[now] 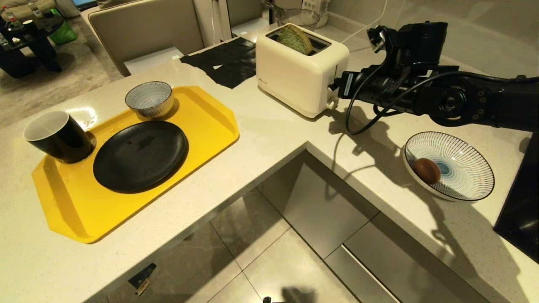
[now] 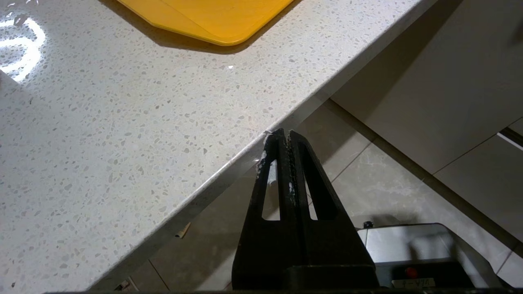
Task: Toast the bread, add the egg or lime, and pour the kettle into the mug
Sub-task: Use a bread toaster
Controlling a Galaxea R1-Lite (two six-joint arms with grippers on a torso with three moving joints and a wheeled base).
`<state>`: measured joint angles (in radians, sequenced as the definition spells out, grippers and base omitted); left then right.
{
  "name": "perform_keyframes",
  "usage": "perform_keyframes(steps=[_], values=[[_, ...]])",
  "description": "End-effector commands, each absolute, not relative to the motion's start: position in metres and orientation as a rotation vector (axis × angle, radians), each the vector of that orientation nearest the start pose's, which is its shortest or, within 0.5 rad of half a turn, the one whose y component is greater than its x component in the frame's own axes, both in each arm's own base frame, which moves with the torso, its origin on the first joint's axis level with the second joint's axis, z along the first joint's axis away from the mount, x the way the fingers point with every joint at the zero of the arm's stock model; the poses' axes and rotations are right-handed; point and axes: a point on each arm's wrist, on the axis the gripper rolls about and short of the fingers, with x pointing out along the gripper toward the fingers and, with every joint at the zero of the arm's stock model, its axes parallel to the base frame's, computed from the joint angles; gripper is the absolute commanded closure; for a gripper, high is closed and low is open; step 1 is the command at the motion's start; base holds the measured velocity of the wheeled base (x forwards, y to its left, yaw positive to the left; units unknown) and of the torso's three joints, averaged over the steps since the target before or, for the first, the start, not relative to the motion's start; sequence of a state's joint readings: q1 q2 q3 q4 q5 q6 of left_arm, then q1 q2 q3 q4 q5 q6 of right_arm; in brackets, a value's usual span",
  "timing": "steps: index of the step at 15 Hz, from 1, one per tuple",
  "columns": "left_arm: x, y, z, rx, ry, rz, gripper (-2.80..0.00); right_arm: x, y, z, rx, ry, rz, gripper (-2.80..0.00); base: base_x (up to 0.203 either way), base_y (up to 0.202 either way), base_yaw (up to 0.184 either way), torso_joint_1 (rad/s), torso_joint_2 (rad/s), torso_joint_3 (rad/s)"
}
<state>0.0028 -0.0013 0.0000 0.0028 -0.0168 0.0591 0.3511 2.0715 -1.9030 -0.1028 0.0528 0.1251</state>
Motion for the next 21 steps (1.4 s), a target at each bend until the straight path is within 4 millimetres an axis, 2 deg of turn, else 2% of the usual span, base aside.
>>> perform_keyframes(steps=[1, 7, 12, 21], values=[[-0.023, 0.0, 0.075, 0.06, 0.003, -0.014, 0.0, 0.406, 0.151, 0.296, 0.111, 0.109, 0.4, 0.0, 0.0, 0.0, 0.0, 0.0, 0.0, 0.0], [-0.023, 0.0, 0.075, 0.06, 0.003, -0.014, 0.0, 0.416, 0.157, 0.275, 0.103, 0.162, 0.399, 0.0, 0.0, 0.0, 0.0, 0.0, 0.0, 0.0], [-0.023, 0.0, 0.075, 0.06, 0.003, -0.014, 0.0, 0.416, 0.158, 0.267, 0.091, 0.213, 0.397, 0.0, 0.0, 0.0, 0.0, 0.0, 0.0, 0.0], [-0.023, 0.0, 0.075, 0.06, 0.003, -0.014, 0.0, 0.414, 0.162, 0.273, 0.093, 0.2, 0.411, 0.0, 0.0, 0.0, 0.0, 0.0, 0.0, 0.0]])
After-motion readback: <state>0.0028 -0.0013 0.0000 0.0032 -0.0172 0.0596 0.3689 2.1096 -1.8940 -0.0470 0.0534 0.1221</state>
